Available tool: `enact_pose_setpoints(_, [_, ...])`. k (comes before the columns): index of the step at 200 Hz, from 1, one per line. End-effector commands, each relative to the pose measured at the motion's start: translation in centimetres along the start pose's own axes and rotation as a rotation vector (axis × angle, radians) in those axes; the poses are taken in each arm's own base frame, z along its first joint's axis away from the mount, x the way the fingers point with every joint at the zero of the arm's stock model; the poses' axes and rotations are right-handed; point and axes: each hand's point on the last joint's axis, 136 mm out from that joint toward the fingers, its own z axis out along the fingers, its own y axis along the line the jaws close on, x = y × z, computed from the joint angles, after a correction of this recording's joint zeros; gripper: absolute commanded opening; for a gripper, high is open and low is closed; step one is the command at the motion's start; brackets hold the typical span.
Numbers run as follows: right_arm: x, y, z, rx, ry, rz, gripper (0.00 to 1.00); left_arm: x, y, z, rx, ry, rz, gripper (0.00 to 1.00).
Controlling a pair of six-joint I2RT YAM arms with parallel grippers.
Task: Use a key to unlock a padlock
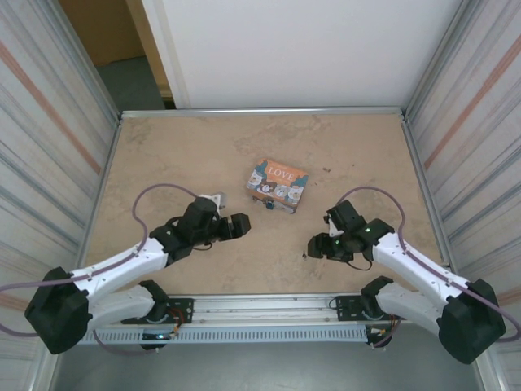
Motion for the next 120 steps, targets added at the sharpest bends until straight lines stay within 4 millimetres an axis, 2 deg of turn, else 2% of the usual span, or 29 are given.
enact_pose_setpoints(1, [0.2,0.5,0.9,-0.003,0.029,0.05,0.51,-1.4,-0.5,0.3,-0.005,-0.077,-0.024,0.8])
enact_pose_setpoints(19, [0.1,0.6,1.3,0.019,0.048,0.043,0.45,-1.3,-0.5,0.9,-0.009,-0.078,-0.038,0.8])
enact_pose_setpoints(48, [-0.4,1.3,2.0,0.016,0.045,0.032,0.4,-1.3,-0.6,1.5,-0.015,-0.07,-0.036,0.8])
enact_pose_setpoints(120, [-1.4,2.4,3.4,-0.005,0.05,0.03,0.3,-1.2,-0.6,1.7,-0.026,-0.066,-0.028,0.81])
